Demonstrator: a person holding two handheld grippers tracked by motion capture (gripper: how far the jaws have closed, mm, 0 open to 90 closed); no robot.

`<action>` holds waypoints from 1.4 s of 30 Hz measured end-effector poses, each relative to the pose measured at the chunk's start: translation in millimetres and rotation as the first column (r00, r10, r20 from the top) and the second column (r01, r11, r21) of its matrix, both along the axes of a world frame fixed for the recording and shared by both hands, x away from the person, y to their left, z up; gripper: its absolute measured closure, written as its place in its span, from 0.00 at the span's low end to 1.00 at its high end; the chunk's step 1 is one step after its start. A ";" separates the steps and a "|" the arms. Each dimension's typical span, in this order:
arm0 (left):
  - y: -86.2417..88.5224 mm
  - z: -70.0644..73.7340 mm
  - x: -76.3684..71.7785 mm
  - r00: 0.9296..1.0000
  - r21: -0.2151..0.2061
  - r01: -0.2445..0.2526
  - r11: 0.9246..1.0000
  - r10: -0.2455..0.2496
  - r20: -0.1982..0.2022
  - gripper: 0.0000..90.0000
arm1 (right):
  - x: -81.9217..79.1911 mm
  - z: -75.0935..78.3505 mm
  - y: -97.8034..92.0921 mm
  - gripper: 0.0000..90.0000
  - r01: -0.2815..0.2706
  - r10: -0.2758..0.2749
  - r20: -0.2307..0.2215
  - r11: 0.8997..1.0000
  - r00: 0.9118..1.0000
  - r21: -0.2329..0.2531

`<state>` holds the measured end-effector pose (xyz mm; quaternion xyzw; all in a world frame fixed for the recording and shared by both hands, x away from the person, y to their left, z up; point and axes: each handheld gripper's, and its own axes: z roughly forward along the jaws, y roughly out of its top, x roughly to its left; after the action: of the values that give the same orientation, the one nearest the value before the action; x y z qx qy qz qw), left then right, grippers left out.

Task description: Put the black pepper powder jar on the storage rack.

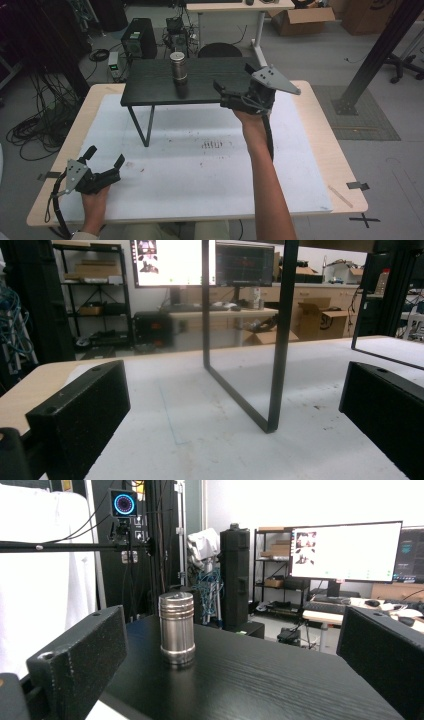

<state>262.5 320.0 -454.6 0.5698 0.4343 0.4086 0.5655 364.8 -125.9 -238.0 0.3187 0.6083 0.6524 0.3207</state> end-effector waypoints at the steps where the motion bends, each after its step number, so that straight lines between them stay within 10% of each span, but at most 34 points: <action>1: 0.0 0.0 0.0 1.000 0.001 0.000 1.000 0.000 0.001 0.00 | -3.5 -1.8 -2.7 0.00 0.005 -0.005 0.006 1.000 1.000 -0.001; 19: 0.0 0.0 0.0 1.000 0.003 0.001 1.000 -0.001 -0.003 0.00 | -51.2 -44.2 -43.2 0.00 0.075 -0.075 0.056 0.997 0.996 0.003; 42: -0.4 0.0 0.0 1.000 0.002 0.000 1.000 0.000 0.000 0.00 | -92.8 -157.0 -96.6 0.00 0.234 -0.232 -0.037 0.970 0.972 0.064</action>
<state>262.5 319.6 -454.6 0.5705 0.4340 0.4091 0.5646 272.0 -222.5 -395.1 0.4082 0.5489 0.6257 0.3749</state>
